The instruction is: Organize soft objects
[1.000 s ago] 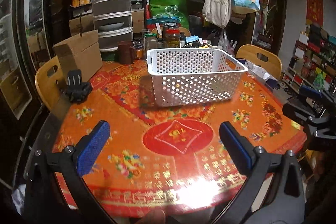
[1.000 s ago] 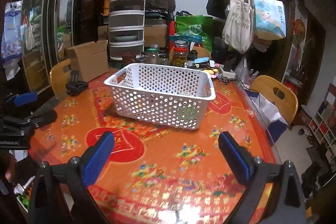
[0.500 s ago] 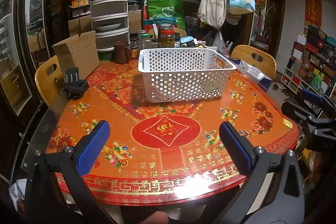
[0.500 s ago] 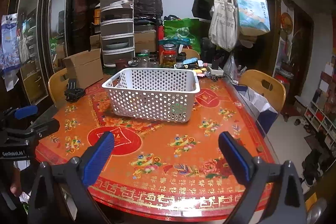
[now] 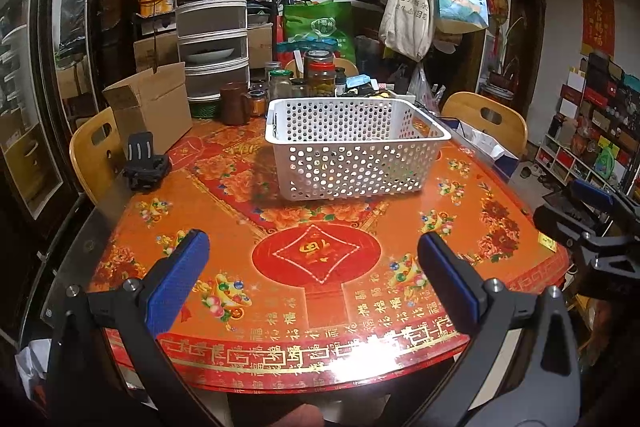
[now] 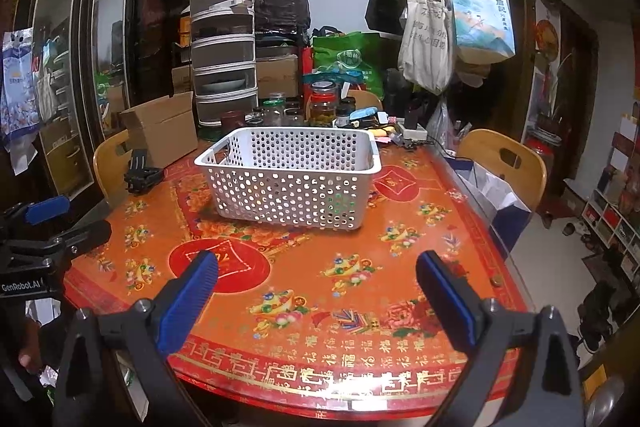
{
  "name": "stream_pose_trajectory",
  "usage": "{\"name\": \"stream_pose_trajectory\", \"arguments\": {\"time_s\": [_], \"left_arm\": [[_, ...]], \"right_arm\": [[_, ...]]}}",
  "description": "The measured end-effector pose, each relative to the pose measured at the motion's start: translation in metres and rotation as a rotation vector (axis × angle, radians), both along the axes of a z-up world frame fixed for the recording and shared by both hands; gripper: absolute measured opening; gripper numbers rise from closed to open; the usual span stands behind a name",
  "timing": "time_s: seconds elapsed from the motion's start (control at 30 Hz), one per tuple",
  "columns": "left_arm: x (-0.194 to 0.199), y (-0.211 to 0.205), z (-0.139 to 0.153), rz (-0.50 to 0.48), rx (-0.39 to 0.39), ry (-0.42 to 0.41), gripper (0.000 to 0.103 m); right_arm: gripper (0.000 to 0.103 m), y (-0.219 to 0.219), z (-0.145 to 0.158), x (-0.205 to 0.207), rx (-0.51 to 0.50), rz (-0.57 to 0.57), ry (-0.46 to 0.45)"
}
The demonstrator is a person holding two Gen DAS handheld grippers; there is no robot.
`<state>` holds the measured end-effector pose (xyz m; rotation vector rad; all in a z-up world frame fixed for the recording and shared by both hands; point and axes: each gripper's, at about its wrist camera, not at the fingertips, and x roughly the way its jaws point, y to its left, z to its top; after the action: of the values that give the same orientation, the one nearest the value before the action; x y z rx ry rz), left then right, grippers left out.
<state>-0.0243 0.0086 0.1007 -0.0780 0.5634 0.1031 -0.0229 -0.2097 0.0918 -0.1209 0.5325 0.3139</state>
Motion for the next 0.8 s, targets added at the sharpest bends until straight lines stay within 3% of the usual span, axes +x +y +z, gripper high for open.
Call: {"name": "stream_pose_trajectory", "arguments": {"time_s": [0.8], "left_arm": [[-0.0007,-0.0036,0.002,-0.005,-0.01,-0.009,0.103]], "right_arm": [[0.099,-0.0068,-0.0013,0.0016,0.022,-0.007,0.008]]}}
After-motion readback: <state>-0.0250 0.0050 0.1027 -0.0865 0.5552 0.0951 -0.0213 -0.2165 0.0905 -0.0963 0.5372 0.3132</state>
